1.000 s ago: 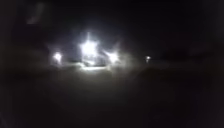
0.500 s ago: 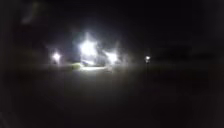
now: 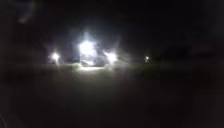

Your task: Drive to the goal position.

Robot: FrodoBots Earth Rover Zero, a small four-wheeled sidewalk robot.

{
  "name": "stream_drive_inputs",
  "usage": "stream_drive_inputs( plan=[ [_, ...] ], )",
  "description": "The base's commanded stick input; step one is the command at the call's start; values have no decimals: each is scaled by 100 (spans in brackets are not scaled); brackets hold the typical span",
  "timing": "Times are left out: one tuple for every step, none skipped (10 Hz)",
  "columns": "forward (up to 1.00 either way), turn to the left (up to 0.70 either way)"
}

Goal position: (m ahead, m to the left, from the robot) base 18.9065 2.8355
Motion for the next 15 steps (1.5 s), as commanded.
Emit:
stream_drive_inputs(
  plan=[
    [70,0],
    [70,0],
    [70,0],
    [70,0],
    [70,0],
    [70,0],
    [70,0],
    [70,0],
    [70,0],
    [70,0],
    [70,0],
    [70,0],
    [70,0],
    [70,0],
    [54,0]
  ],
)
